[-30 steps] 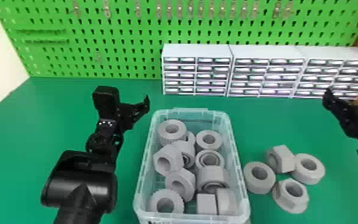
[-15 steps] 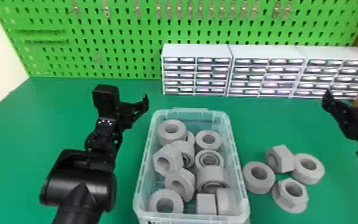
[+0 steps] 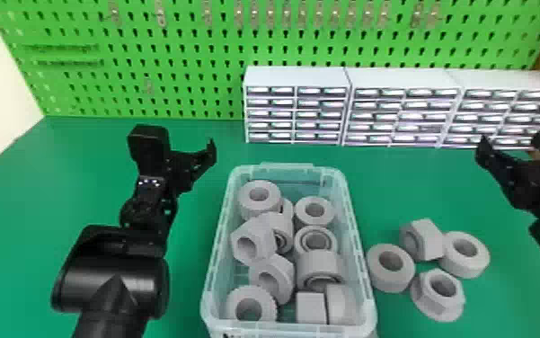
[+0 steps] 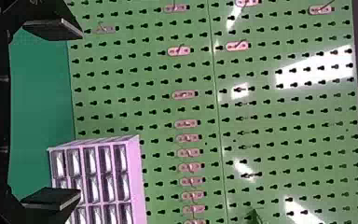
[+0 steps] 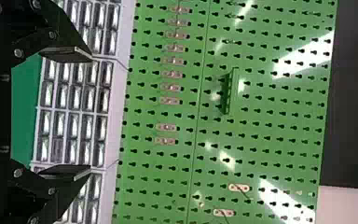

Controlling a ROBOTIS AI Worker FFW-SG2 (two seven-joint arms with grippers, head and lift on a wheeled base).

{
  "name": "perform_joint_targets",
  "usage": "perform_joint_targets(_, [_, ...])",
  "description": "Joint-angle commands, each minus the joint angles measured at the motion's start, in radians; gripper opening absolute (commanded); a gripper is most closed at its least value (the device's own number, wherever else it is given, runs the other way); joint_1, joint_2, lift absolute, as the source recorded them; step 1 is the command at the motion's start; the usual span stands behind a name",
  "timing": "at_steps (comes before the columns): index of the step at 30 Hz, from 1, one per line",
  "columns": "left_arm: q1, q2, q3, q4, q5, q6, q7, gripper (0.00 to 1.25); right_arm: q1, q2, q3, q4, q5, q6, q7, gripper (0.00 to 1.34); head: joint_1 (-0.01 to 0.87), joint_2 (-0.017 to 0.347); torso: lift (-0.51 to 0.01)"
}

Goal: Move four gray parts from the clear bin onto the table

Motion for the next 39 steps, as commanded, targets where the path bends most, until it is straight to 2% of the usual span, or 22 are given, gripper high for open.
perform_joint_targets(1, [0.002,-0.003,-0.009,-0.001,0.003,0.002,-0.001,1.15,0.003,-0.003,-0.002,0.0,0.0,0.0,0.0,0.91,0.693,0.072,-0.052])
perform_joint_targets(12, [0.007,-0.003,-0.006,-0.001,0.012,0.002,-0.001,1.15,-0.013,-0.018,-0.005,0.0,0.003,0.001,0.0,0.91,0.693,0.072,-0.052])
perform_joint_targets(17, [0.01,-0.003,-0.004,-0.003,0.023,0.0,-0.001,1.15,0.002,-0.001,-0.018,-0.005,0.003,0.003,0.0,0.91,0.693,0.072,-0.052])
perform_joint_targets(28, [0.013,-0.003,-0.012,-0.003,0.031,0.0,-0.001,1.15,0.011,0.0,-0.025,-0.021,0.009,0.003,0.0,0.91,0.693,0.072,-0.052])
perform_joint_targets(30, [0.014,-0.003,-0.014,-0.003,0.031,0.0,-0.001,1.15,0.011,0.002,-0.035,-0.028,0.012,0.003,0.0,0.91,0.693,0.072,-0.052])
perform_joint_targets(34, [0.014,-0.003,-0.012,-0.001,0.035,0.0,-0.001,1.15,0.014,0.025,-0.082,-0.052,0.014,0.003,0.0,0.91,0.693,0.072,-0.052])
perform_joint_targets(39, [0.018,-0.003,-0.009,-0.001,0.037,0.0,-0.001,1.15,0.011,0.026,-0.116,-0.06,0.017,0.003,0.0,0.91,0.693,0.072,-0.052])
